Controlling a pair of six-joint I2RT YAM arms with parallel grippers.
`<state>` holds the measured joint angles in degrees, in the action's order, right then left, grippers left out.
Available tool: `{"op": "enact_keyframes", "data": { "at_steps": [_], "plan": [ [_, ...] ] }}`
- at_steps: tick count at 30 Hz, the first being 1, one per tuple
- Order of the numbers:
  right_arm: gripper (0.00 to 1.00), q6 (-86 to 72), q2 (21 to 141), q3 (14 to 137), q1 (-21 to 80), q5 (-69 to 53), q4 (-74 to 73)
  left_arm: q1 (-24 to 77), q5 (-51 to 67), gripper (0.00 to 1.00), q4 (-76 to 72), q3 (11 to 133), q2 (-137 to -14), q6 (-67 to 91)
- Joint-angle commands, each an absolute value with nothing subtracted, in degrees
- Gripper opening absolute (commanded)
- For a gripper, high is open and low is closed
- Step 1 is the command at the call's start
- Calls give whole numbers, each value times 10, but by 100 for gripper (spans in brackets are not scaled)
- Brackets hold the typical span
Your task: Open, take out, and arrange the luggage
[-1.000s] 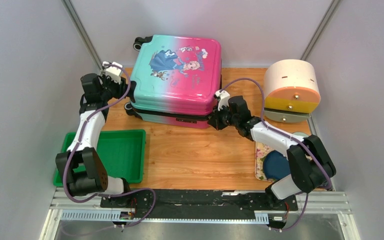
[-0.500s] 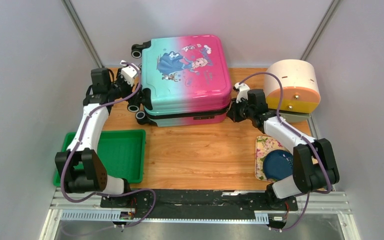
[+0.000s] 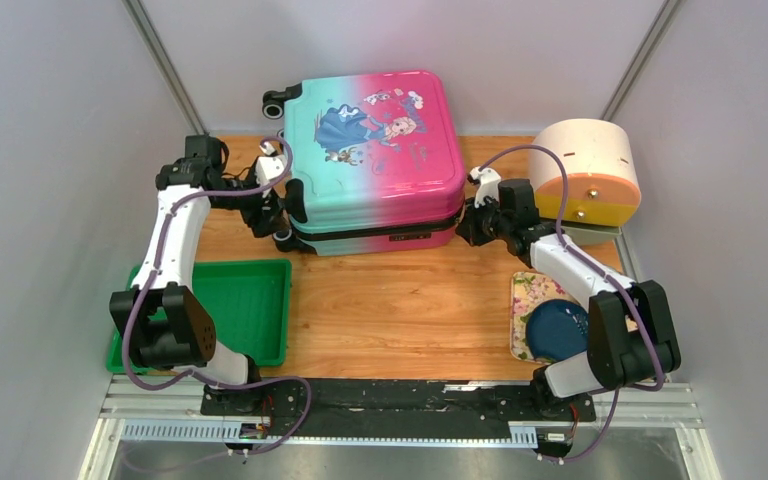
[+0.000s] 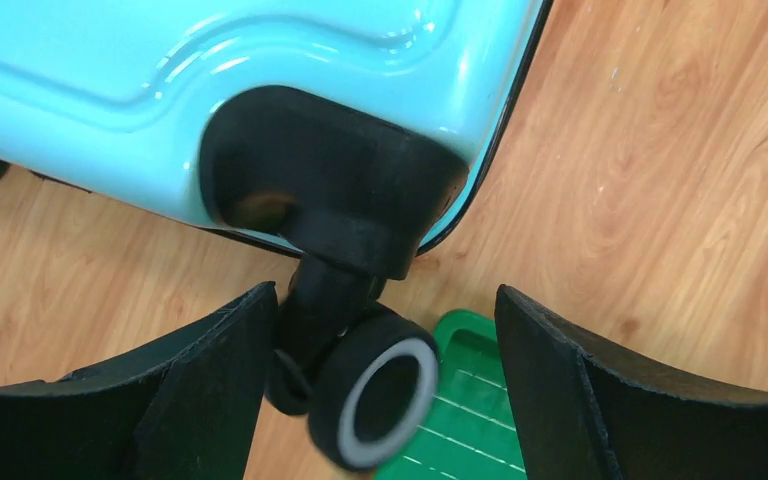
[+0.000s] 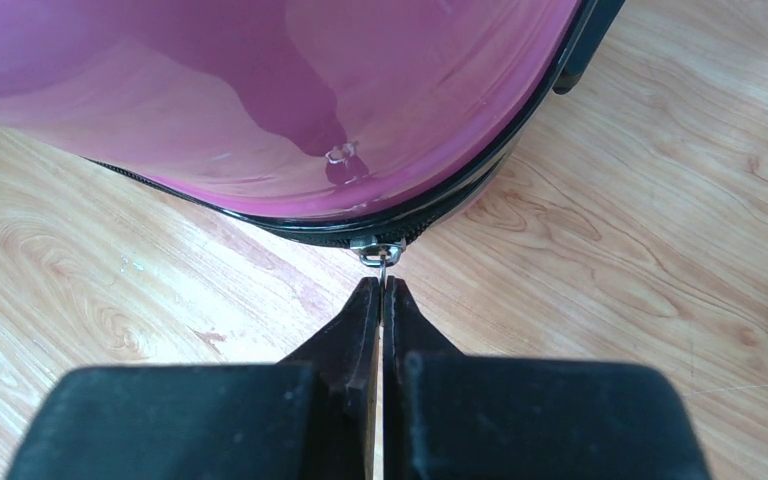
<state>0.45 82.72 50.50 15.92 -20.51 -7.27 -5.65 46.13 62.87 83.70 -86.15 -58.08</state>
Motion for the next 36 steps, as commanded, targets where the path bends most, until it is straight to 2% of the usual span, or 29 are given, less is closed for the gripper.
{"op": "enact_keyframes", "data": {
  "at_steps": [1, 6, 22, 28, 30, 31, 33, 34, 36],
  "plan": [
    [0, 17, 823, 512, 156, -235, -84, -55, 481, 86, 619, 776, -838, -602],
    [0, 18, 824, 512, 156, -250, -95, -52, 433, 87, 510, 715, -816, -602],
    [0, 29, 824, 512, 156, -264, -103, -53, 403, 92, 551, 783, -823, -657],
    [0, 27, 827, 507, 156, -270, -103, -54, 381, 90, 498, 762, -850, -653],
    [0, 19, 827, 507, 156, -272, -102, -54, 395, 78, 518, 766, -861, -663],
    [0, 16, 827, 507, 156, -274, -102, -51, 401, 66, 523, 772, -871, -662],
    [0, 9, 824, 505, 160, -275, -98, -52, 415, 51, 532, 778, -875, -641],
    [0, 4, 824, 498, 162, -272, -96, -51, 442, 36, 533, 779, -872, -636],
    [0, -17, 811, 489, 175, -268, -84, -45, 464, 21, 528, 766, -861, -621]
  ]
}}
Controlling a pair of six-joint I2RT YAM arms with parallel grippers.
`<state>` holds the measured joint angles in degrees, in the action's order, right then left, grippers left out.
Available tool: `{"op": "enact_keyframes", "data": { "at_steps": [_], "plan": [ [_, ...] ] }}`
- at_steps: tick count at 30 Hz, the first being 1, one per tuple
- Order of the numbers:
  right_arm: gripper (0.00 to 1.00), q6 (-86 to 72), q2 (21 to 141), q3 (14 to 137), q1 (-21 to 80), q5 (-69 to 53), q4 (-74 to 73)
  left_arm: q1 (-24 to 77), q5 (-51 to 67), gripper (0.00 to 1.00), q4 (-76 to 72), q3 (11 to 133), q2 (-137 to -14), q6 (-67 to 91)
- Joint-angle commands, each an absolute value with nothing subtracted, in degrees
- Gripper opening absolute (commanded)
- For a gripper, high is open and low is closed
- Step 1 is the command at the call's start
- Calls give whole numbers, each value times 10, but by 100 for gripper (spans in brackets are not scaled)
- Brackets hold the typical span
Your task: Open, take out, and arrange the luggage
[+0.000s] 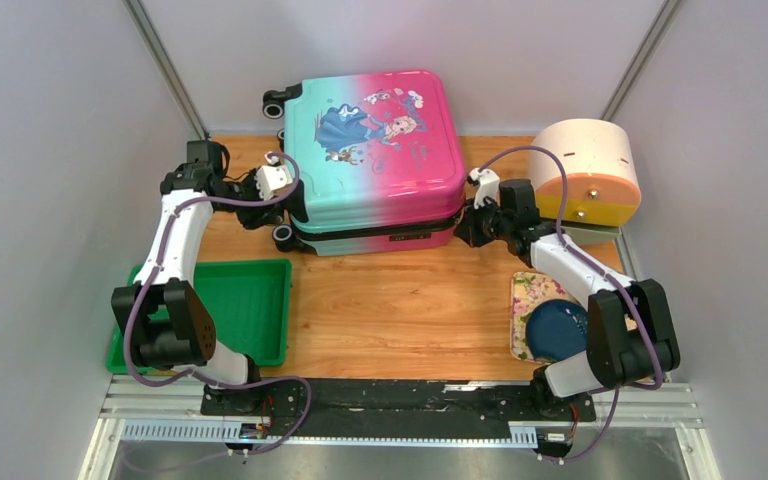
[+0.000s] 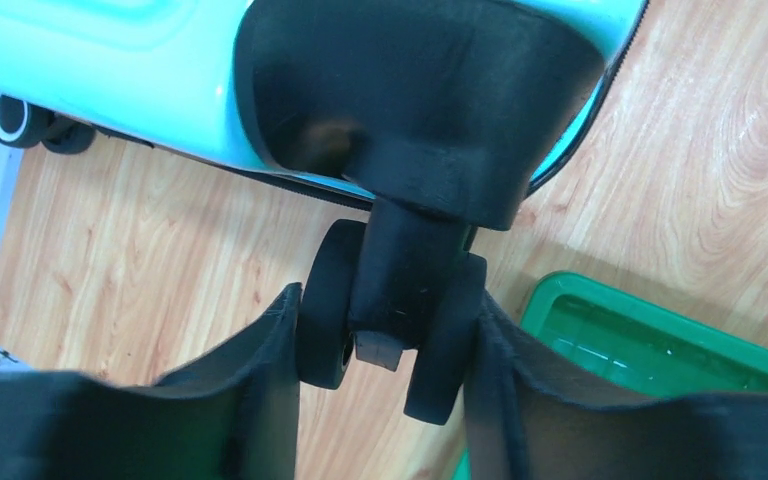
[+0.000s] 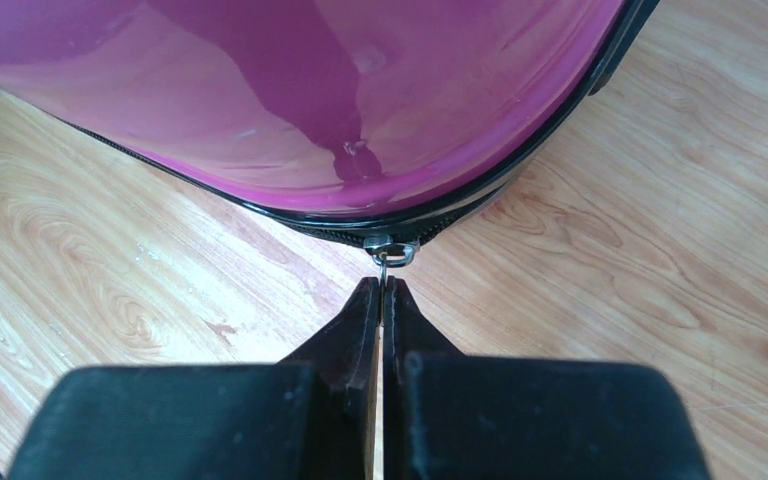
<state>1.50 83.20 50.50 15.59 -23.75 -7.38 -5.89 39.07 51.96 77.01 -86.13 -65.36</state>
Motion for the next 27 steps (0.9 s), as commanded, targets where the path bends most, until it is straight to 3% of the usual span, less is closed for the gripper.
{"op": "enact_keyframes", "data": {
  "at_steps": [1, 12, 18, 27],
  "plan": [
    [0, -34, 805, 483, 179, -259, -77, -37, 456, 3, 519, 744, -845, -613],
    [0, -151, 753, 417, 308, -171, 61, -2, 439, 0, 441, 595, -759, -519],
    [0, -126, 791, 477, 287, -98, 68, 67, 437, 0, 417, 542, -717, -468],
    [0, -69, 831, 563, 233, -129, 29, 226, 426, 0, 324, 494, -703, -322]
  ]
}}
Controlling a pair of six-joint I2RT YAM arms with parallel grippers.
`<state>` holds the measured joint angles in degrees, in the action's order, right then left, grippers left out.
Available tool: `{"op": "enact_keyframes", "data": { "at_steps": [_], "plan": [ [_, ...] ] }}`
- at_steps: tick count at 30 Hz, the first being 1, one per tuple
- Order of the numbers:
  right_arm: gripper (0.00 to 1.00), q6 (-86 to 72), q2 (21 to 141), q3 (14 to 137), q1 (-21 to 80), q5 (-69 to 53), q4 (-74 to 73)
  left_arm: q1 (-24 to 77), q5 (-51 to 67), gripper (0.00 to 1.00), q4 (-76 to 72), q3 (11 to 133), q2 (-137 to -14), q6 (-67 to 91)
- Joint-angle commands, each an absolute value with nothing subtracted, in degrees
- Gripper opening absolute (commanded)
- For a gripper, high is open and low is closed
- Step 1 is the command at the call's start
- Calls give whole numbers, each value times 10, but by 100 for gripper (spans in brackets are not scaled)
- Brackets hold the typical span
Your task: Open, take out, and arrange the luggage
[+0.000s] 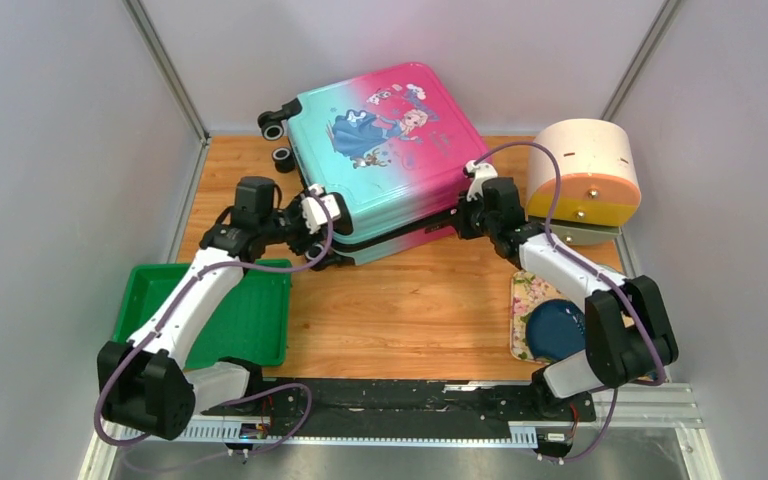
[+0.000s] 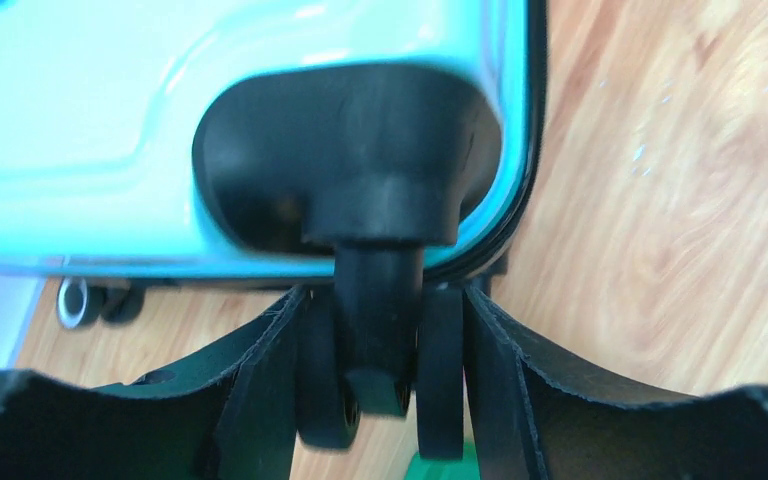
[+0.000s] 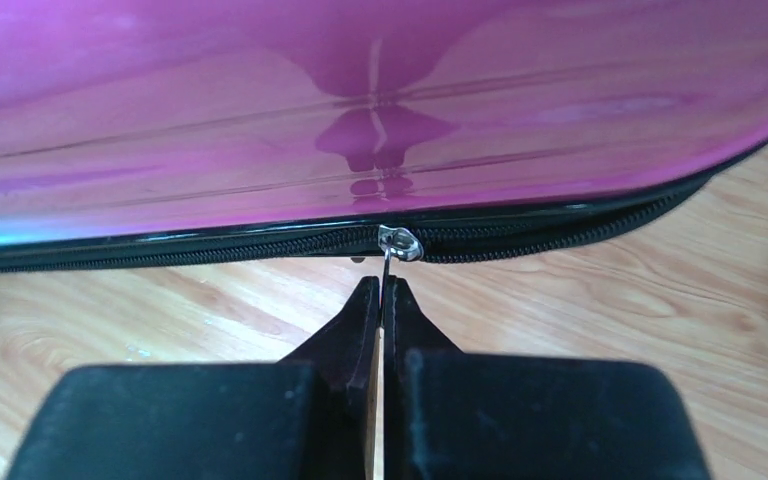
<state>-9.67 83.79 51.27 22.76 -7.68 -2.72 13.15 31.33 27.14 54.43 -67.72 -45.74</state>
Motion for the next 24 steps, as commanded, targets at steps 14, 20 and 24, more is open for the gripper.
{"op": "enact_keyframes", "data": {
  "at_steps": [14, 20, 24],
  "plan": [
    [0, -188, 714, 382, 348, -186, 91, 345, 382, 0, 121, 502, -794, -4],
    [0, -146, 701, 391, 310, -146, 48, 279, 446, 69, 263, 597, -767, -96],
    [0, -133, 682, 381, 305, -148, 33, 177, 482, 83, 344, 659, -727, -152]
  ]
}}
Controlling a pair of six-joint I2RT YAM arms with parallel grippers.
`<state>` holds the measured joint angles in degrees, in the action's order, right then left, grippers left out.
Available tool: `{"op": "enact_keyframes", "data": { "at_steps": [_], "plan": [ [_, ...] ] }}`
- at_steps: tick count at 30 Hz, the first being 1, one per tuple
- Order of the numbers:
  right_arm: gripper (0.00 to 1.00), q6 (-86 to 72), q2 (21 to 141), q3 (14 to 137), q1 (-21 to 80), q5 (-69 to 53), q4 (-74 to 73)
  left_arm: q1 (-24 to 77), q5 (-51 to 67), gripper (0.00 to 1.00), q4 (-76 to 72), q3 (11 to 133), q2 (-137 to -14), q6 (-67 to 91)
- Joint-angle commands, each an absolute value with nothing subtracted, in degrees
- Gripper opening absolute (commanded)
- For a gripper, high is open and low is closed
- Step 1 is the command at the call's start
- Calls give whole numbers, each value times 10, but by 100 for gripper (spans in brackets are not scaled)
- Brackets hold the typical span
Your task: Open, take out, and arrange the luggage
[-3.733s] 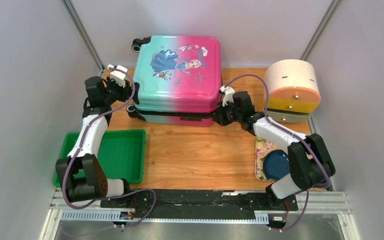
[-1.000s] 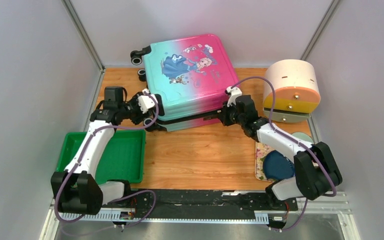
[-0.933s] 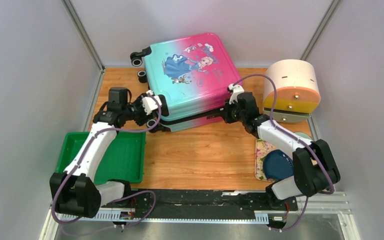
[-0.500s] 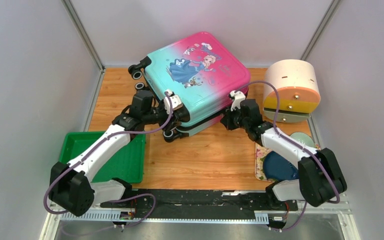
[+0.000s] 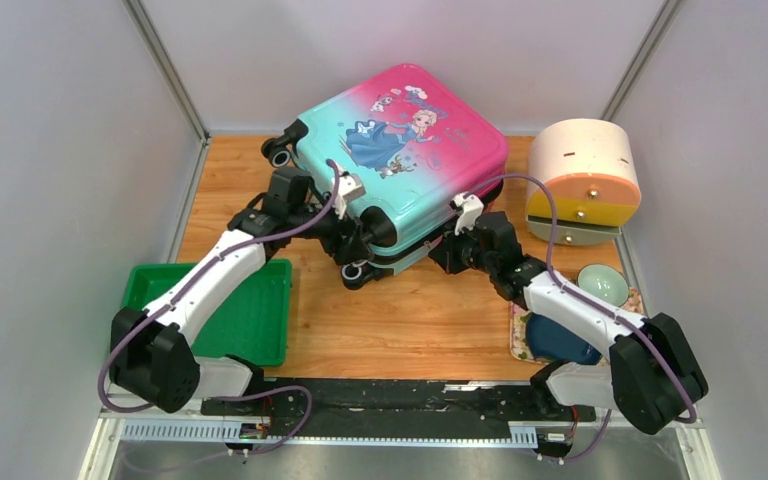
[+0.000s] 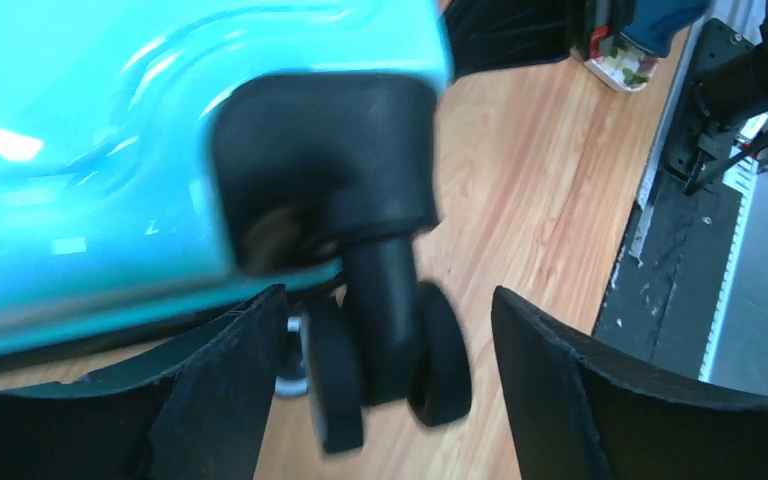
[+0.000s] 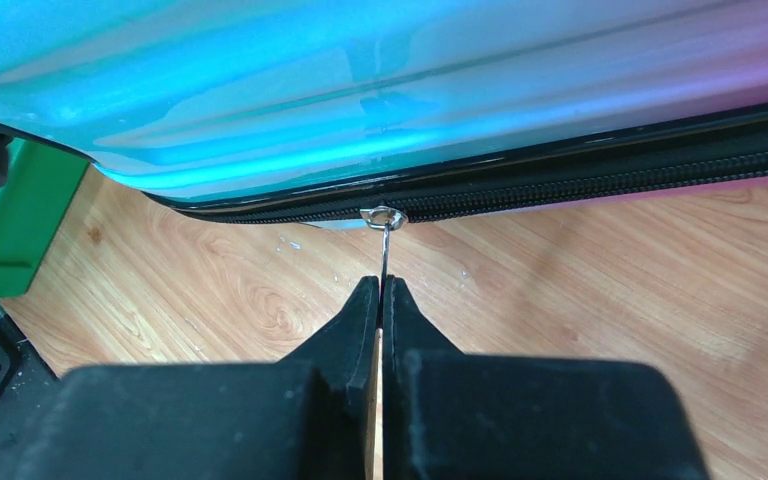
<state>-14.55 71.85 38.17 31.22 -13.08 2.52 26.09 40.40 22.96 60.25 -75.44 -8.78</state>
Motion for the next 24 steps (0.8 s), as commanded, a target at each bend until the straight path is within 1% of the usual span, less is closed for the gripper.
{"op": "enact_keyframes", "data": {
  "at_steps": [1, 3, 5, 6, 9, 10, 13, 15, 17, 20, 24],
  "plan": [
    [0, -132, 680, 378, 307, -148, 33, 158, 497, 84, 356, 668, -723, -178],
    [0, -133, 681, 375, 306, -146, 31, 98, 496, 87, 388, 701, -720, -211],
    [0, -129, 682, 375, 306, -144, 28, 56, 494, 87, 381, 716, -722, -219],
    [0, -127, 682, 374, 306, -141, 27, 28, 464, 87, 373, 727, -726, -231],
    [0, -119, 682, 376, 307, -141, 27, 4, 401, 87, 344, 741, -744, -294],
    [0, -116, 682, 377, 306, -143, 26, -30, 397, 88, 319, 743, -749, -300],
    [0, -109, 682, 381, 307, -146, 27, -68, 383, 88, 314, 776, -795, -340],
    [0, -105, 684, 383, 306, -145, 26, -79, 381, 88, 325, 828, -842, -358],
    [0, -100, 684, 384, 307, -146, 24, -97, 404, 88, 336, 862, -870, -360],
    [0, -92, 684, 382, 305, -143, 21, -99, 417, 88, 353, 925, -919, -384],
    [0, -85, 683, 381, 304, -145, 22, -99, 434, 89, 358, 954, -968, -395]
  ]
}}
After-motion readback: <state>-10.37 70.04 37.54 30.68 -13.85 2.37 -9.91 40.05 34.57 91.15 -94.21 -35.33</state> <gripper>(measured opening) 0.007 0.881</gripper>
